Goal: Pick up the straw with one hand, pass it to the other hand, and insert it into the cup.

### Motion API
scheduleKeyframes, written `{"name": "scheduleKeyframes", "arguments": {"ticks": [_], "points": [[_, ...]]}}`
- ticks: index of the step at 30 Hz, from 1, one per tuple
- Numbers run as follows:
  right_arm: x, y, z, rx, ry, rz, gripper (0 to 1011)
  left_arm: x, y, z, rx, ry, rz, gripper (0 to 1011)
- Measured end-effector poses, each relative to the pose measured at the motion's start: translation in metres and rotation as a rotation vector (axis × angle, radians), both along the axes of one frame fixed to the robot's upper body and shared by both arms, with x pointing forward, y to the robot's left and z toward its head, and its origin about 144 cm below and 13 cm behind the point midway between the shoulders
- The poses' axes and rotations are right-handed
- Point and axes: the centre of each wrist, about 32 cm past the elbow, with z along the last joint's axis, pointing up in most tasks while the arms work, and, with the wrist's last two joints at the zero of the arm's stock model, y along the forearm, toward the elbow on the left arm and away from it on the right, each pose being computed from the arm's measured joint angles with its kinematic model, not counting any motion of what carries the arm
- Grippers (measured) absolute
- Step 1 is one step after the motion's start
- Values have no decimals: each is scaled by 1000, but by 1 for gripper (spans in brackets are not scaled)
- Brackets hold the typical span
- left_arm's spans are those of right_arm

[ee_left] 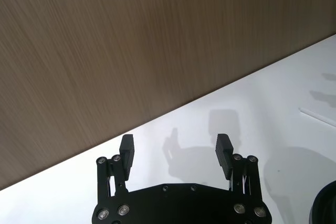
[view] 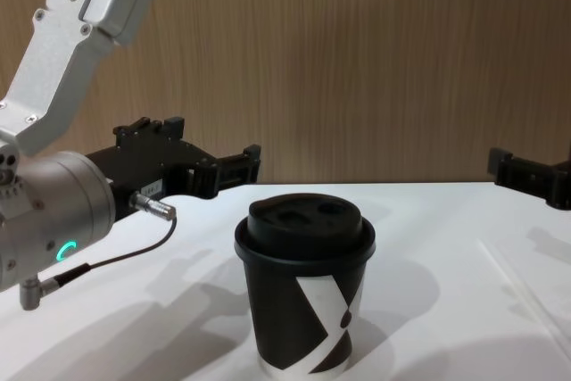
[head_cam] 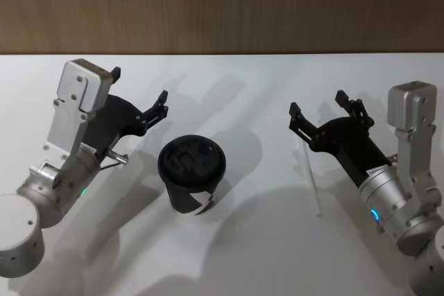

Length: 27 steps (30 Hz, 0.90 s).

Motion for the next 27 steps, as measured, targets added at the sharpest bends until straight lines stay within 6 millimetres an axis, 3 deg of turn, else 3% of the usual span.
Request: {"name": "scheduleKeyframes", "arguments": {"ticks": [27], "points": [[0,0,0,0,0,0,999,0,0,0,0,0,0,1001]]}}
